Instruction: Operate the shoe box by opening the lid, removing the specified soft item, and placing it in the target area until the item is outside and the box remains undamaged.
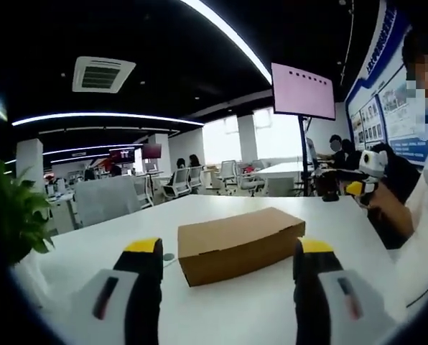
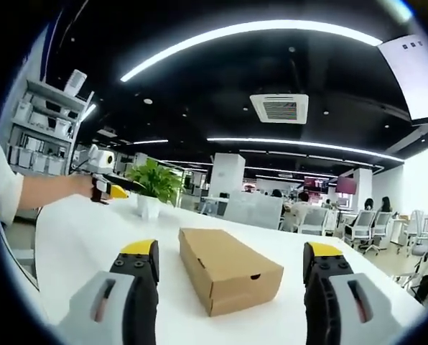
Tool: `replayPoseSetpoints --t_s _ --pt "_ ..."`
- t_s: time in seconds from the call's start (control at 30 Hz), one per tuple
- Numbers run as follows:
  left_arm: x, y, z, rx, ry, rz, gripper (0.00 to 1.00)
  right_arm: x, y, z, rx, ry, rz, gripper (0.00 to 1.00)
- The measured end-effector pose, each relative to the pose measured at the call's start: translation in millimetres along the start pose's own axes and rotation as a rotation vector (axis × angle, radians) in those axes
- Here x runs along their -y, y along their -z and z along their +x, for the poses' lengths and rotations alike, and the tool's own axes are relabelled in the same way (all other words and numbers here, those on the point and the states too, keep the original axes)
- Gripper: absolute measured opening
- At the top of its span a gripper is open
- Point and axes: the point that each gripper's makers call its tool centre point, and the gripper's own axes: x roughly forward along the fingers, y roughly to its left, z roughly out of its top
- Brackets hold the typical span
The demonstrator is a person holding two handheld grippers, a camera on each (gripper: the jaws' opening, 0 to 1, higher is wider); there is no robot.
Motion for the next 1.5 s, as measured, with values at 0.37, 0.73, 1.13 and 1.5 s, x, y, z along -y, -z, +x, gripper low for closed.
replayPoseSetpoints --t_s 0.37,0.73,1.13,1.5 --pt "-19.8 7.0 27 0.008 -0.008 -0.048 0.74 11 0.6 15 0.026 0.039 0.022 0.82" --pt "-15.3 0.8 33 0.009 0.018 -0.039 0.74 -9 -1.6 29 0.027 -0.007 0.021 0.83" --pt "-23.0 19.0 49 -0.030 0.045 -0.035 0.74 -4 7.6 37 0.007 0.004 0.090 0.83" --pt "-31.9 31.4 60 -0.082 0.048 -0.011 0.75 -2 12.7 45 -0.023 0.006 0.116 0.84"
